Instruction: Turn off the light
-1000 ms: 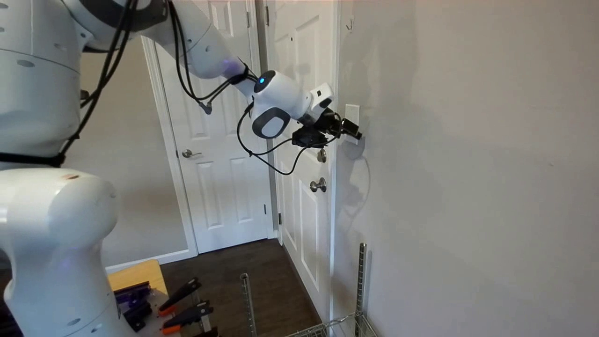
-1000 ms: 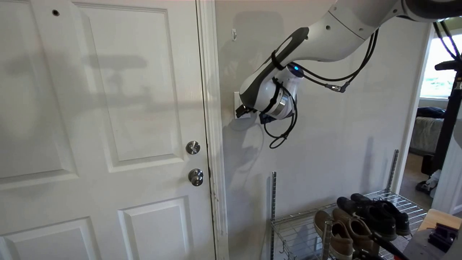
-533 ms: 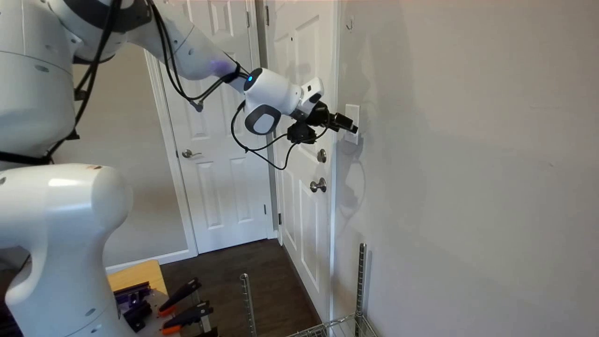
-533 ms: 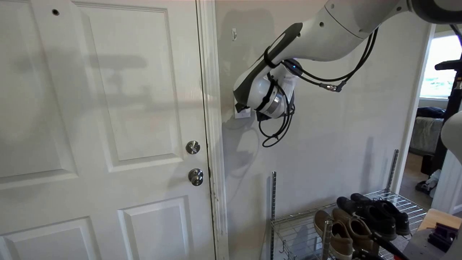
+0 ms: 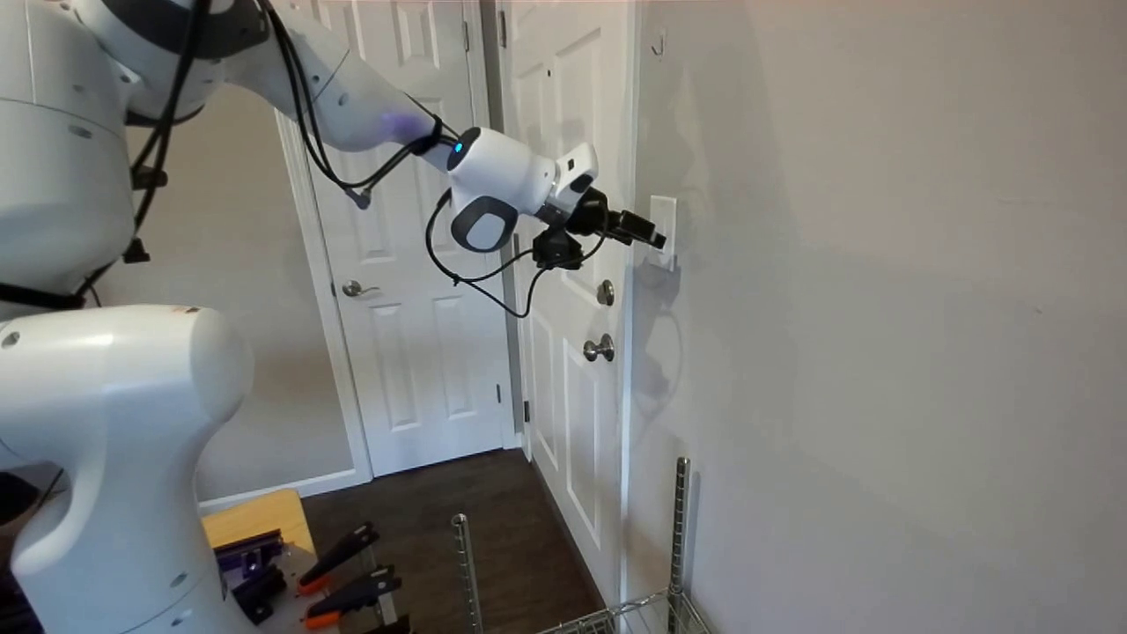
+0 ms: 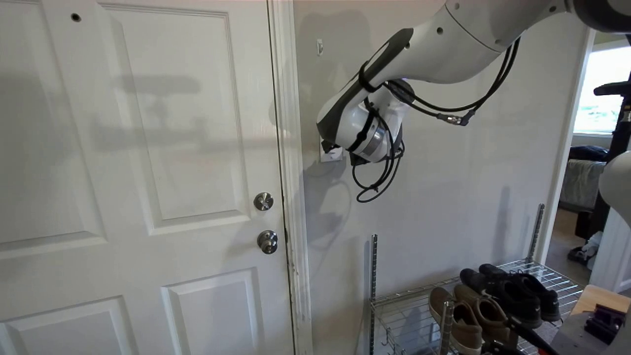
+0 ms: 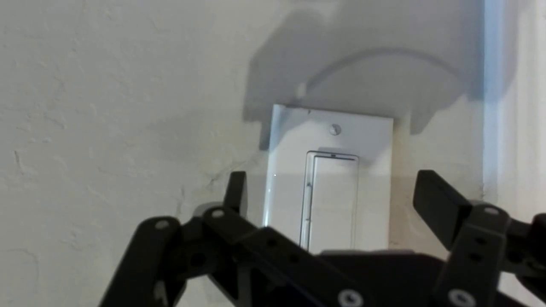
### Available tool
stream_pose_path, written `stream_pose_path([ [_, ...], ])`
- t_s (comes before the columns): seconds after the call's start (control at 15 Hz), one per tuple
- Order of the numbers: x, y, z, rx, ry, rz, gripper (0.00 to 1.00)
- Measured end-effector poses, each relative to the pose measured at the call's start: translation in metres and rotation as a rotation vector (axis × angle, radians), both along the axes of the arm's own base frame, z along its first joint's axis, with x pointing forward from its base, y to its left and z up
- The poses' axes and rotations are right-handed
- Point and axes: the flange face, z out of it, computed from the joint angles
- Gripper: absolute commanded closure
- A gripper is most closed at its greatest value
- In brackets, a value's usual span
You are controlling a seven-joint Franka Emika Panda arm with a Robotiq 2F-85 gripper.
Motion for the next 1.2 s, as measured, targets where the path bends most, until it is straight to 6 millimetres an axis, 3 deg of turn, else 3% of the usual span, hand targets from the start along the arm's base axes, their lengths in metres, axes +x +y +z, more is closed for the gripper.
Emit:
stream_pose_path([
  [1.2, 0.0028, -0.0008, -0.0006, -0.006, -0.009, -0.014, 0.0],
])
